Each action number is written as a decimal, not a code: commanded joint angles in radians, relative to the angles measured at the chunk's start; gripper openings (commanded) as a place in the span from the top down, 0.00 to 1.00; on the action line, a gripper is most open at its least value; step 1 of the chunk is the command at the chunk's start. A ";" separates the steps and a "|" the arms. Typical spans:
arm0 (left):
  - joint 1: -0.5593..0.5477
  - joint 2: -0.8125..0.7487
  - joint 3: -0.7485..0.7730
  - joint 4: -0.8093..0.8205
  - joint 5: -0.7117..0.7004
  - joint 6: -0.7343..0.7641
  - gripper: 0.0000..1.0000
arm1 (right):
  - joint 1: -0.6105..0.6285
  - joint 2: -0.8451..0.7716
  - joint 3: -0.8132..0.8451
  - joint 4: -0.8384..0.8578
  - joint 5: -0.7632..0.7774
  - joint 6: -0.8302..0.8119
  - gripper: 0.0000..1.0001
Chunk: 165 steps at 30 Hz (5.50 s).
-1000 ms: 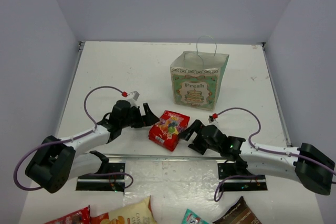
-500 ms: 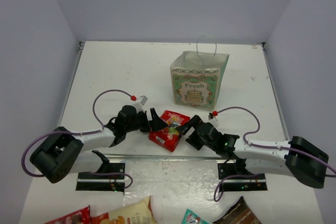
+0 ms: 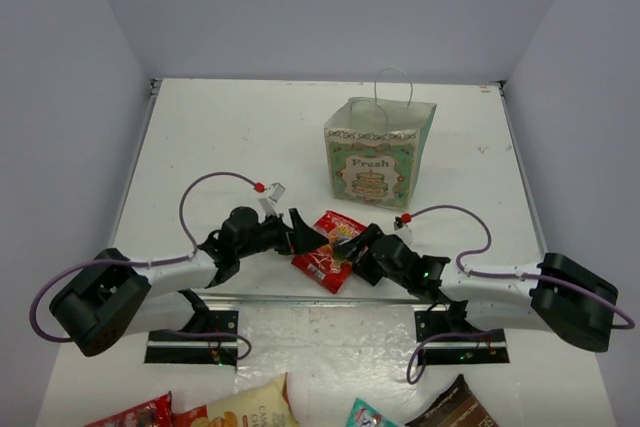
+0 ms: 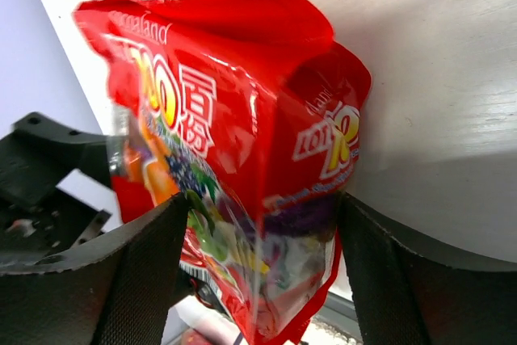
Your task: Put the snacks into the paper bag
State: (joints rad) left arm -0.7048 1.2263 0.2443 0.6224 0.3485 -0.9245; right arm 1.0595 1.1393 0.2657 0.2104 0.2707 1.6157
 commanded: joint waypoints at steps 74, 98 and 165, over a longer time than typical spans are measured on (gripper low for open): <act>-0.027 -0.458 0.161 -0.477 -0.129 0.199 0.00 | -0.581 0.012 1.434 -0.511 -0.213 -1.130 1.00; -0.027 -0.441 0.168 -0.475 -0.115 0.213 0.00 | -0.856 0.197 1.275 -0.309 -0.648 -1.008 1.00; -0.030 -0.453 0.168 -0.477 -0.100 0.205 0.00 | -0.736 -0.073 0.836 -0.552 -0.527 -1.188 0.77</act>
State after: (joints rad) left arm -0.7387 0.7780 0.4107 0.1101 0.2367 -0.7368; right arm 0.3145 1.0698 1.0492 -0.3538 -0.2447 0.4324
